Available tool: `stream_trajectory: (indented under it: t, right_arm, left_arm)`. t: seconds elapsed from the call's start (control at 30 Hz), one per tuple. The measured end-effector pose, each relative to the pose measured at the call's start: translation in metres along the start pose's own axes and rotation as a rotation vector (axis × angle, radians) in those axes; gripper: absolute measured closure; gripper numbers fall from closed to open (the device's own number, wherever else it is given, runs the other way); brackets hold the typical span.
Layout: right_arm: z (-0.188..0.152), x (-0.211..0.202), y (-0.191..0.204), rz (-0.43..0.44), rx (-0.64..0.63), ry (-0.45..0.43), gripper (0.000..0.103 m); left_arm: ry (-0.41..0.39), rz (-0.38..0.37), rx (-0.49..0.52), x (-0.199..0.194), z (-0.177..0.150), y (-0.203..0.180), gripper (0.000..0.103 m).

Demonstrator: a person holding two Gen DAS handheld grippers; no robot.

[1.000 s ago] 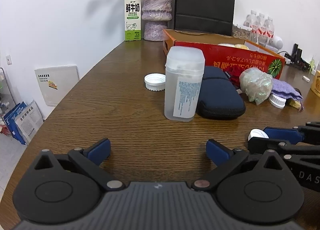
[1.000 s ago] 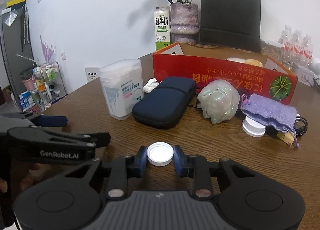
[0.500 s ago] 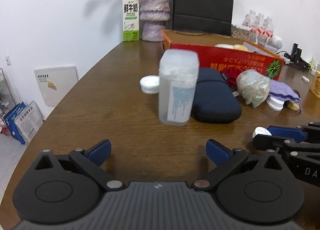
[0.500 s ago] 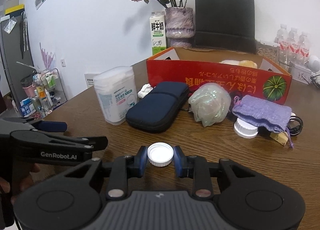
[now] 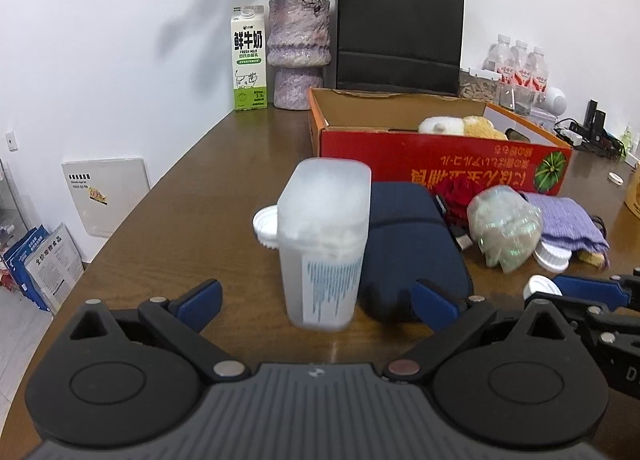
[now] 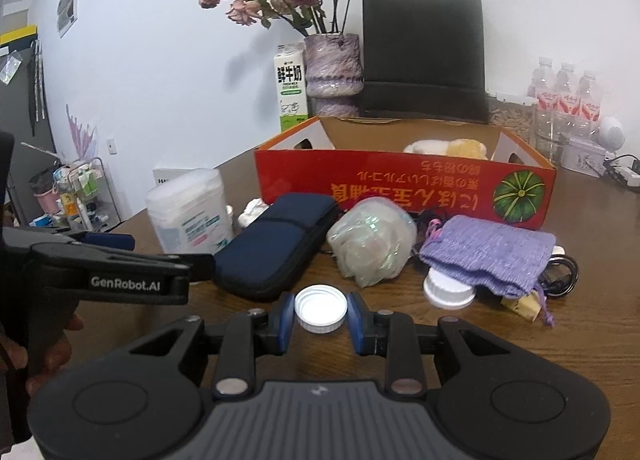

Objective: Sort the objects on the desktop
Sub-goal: 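Grasp the white plastic container with the left tool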

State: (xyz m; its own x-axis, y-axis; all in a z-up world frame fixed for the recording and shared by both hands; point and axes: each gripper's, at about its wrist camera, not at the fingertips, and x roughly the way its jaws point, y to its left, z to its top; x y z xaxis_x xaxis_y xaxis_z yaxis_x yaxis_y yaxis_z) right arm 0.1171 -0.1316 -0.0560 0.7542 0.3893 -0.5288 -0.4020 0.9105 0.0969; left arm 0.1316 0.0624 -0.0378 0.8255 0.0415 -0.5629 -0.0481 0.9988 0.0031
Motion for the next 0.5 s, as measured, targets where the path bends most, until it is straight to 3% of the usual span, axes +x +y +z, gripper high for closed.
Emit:
stream_trajectory:
  t: [0.17,0.27,0.37,0.4,0.5]
  right_arm:
    - [0.005,0.004,-0.009,-0.003,0.005,-0.005,0.076]
    - [0.008,0.007,-0.013,0.0,0.003,-0.005,0.076]
    - [0.009,0.009,-0.015,0.003,0.003,-0.005,0.076]
    - [0.01,0.009,-0.016,0.004,0.004,-0.005,0.076]
    - [0.011,0.01,-0.019,0.005,0.008,-0.007,0.076]
  left_arm:
    - [-0.018,0.01,-0.017,0.01,0.011,-0.001,0.004]
    - [-0.016,0.015,-0.023,0.016,0.014,-0.001,0.023]
    - [-0.007,-0.004,-0.039,0.021,0.015,-0.001,0.056]
    - [-0.007,-0.007,-0.042,0.021,0.014,0.0,0.061]
    - [-0.009,-0.006,-0.035,0.022,0.014,-0.002,0.061]
